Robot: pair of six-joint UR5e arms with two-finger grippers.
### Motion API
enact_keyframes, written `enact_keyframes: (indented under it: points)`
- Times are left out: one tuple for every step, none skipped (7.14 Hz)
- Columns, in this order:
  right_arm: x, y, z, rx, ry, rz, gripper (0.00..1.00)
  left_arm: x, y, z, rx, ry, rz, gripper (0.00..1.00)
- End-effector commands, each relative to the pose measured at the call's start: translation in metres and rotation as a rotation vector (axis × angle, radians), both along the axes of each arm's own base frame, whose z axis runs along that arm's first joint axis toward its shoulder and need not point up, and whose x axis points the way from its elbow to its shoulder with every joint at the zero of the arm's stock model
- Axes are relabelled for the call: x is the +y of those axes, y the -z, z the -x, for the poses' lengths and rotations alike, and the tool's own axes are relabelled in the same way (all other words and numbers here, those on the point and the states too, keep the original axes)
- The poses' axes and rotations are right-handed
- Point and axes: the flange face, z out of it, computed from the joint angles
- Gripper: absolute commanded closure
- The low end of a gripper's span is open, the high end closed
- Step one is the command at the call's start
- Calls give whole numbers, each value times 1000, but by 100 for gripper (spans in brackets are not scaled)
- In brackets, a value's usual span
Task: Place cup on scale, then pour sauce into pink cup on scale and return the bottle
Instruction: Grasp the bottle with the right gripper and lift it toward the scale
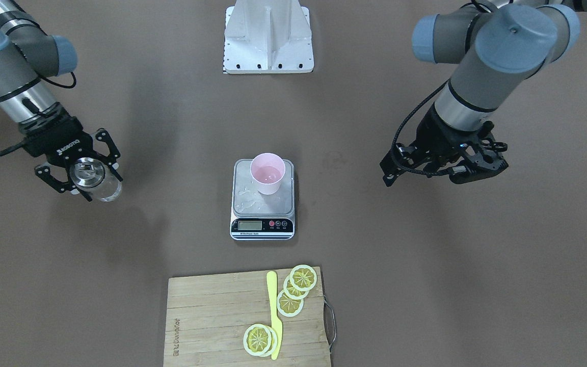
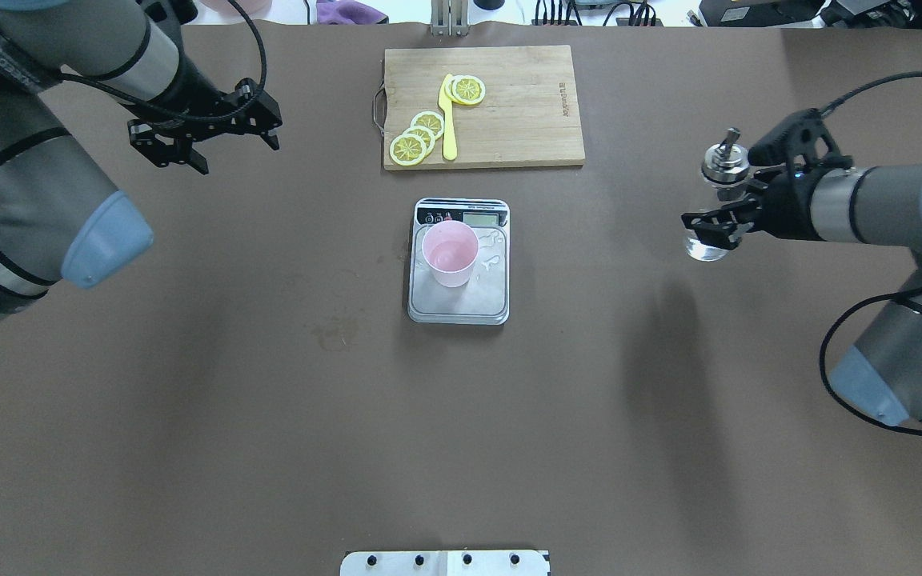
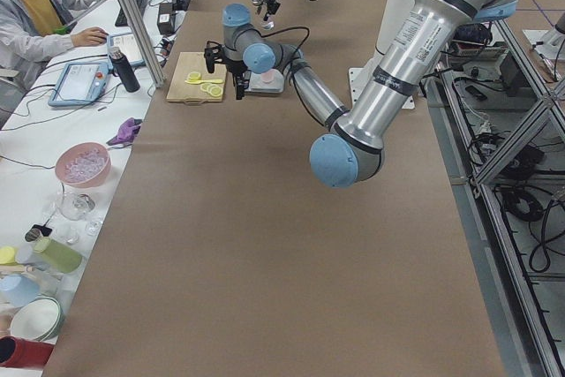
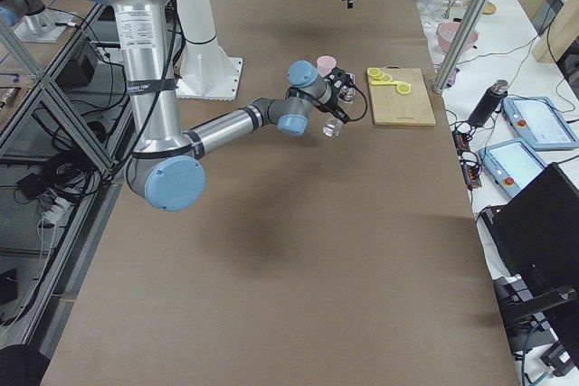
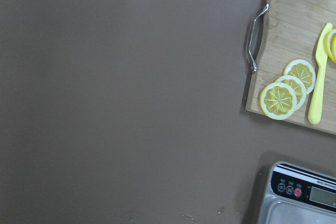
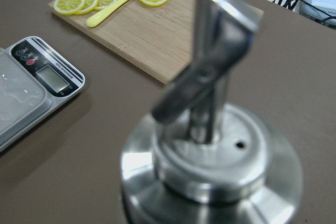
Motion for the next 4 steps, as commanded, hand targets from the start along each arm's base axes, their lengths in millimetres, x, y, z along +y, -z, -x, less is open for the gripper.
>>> enact_keyframes:
  points:
    - [28,92,99,215,-56,-6,100,-10,-55,52,-72,-36,-63,2]
    - [37,127,128,338,-63,18,100,-10,-78,66,-100,-59,-79,2]
    - [50,140,147,432,-58,17,100,-8,-103,84,-127,-78,-94,2]
    - [53,137,151,463,-48,27,100,-7,-125,106,-154,-103,-121,2]
